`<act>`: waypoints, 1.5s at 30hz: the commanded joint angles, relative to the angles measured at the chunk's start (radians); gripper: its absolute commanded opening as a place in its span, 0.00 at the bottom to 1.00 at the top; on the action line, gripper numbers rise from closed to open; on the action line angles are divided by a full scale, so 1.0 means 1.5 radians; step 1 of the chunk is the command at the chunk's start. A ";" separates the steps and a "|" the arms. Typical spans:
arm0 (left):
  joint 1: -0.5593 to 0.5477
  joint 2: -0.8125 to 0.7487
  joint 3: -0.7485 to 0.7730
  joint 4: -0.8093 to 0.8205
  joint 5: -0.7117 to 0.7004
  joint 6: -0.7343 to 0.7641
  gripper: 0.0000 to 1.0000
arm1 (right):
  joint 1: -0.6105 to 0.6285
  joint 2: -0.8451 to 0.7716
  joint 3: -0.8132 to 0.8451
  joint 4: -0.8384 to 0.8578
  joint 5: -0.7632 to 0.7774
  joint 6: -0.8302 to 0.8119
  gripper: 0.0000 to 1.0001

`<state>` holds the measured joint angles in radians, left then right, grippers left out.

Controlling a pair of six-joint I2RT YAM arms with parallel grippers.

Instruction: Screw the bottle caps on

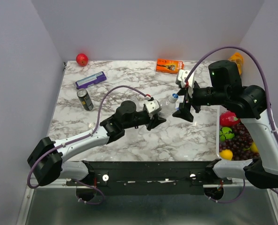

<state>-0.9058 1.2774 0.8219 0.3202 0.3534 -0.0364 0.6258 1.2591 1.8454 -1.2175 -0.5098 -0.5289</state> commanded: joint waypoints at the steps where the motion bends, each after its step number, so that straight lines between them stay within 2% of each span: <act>1: 0.034 -0.027 0.009 0.073 -0.050 -0.052 0.00 | -0.001 -0.034 -0.034 -0.103 0.062 0.042 0.94; 4: 0.033 -0.024 0.013 0.080 -0.039 -0.046 0.00 | -0.002 -0.036 -0.055 -0.132 0.088 0.040 0.93; 6: 0.033 -0.019 0.020 0.075 -0.020 -0.036 0.00 | -0.005 -0.032 -0.044 -0.144 0.109 0.035 0.88; 9: 0.026 -0.013 0.030 0.049 0.023 -0.007 0.00 | -0.030 -0.046 0.019 -0.077 0.127 0.019 0.84; 12: 0.021 -0.013 0.056 -0.018 0.061 0.084 0.00 | -0.033 -0.050 0.060 0.000 0.130 -0.027 0.85; 16: 0.022 -0.002 0.160 -0.168 0.092 0.204 0.00 | -0.033 -0.055 0.094 0.042 0.072 -0.120 0.84; 17: 0.022 0.000 0.177 -0.222 0.091 0.257 0.00 | -0.033 -0.060 0.091 0.046 0.062 -0.136 0.83; 20: 0.022 0.005 0.230 -0.312 0.063 0.321 0.00 | -0.032 -0.081 0.072 0.060 0.027 -0.183 0.82; 26: 0.022 0.015 0.282 -0.429 -0.039 0.422 0.00 | -0.033 -0.112 0.020 0.084 0.001 -0.219 0.80; 32: 0.022 0.024 0.306 -0.462 -0.102 0.488 0.00 | -0.032 -0.132 -0.047 0.114 -0.026 -0.269 0.77; 39: 0.022 0.032 0.314 -0.457 -0.110 0.502 0.00 | -0.032 -0.100 -0.025 0.018 -0.063 -0.337 0.71; 45: 0.024 0.027 0.309 -0.449 -0.109 0.513 0.00 | -0.032 -0.097 -0.060 0.012 -0.039 -0.356 0.70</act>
<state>-0.8707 1.3212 1.2560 -0.3508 0.2150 0.7040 0.5797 1.1145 1.7847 -1.1656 -0.5648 -1.0256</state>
